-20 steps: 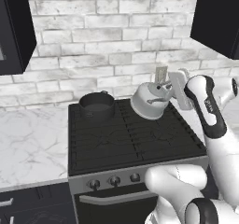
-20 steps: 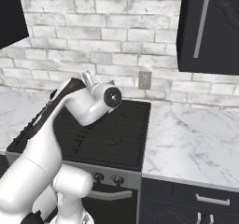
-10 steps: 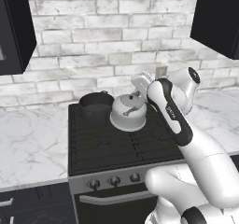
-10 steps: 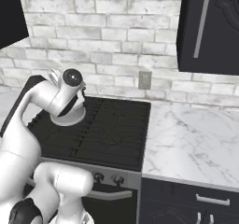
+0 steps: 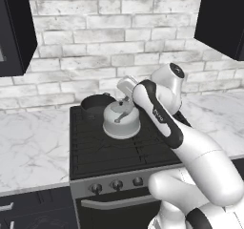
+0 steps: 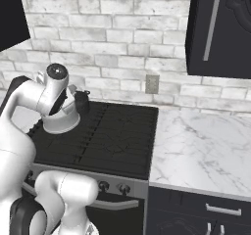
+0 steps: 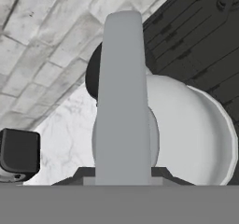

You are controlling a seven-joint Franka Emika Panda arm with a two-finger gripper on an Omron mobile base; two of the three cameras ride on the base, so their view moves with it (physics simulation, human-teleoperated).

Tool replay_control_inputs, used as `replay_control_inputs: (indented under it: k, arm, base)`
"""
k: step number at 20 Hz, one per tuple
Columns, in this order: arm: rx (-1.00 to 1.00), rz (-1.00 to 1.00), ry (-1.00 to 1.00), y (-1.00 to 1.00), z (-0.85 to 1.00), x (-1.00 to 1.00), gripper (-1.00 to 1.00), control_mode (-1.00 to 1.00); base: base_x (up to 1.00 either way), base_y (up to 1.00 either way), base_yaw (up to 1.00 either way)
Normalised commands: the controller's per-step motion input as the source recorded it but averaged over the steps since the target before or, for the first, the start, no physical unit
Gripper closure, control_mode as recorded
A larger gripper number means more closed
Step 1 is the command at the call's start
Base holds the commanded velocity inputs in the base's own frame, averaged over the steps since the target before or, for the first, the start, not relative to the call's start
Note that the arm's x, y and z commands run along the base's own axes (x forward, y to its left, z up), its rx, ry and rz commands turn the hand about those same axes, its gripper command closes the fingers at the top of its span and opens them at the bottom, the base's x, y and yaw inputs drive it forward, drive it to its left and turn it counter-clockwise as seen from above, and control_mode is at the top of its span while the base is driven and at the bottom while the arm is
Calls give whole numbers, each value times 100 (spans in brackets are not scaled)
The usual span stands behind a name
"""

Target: Pick the kettle from the counter and place it on a stove burner. Then turn the burner on.

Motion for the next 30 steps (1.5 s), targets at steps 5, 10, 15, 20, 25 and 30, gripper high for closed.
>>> replay_control_inputs:
  k: [5,10,15,20,25,30]
  arm:
    - [1,0,0,12,-12,2,100,-100]
    - [2,0,0,20,-15,15,100,-100]
    - [3,0,0,18,-14,25,100,-100]
    - [5,0,0,20,-15,32,100,-100]
    - [8,0,0,22,-19,35,100,-100]
    - [2,0,2,19,-22,28,100,-100]
  base:
    - [0,0,0]
    - [0,0,0]
    - [0,0,0]
    - [0,0,0]
    - [0,0,0]
    - [0,0,0]
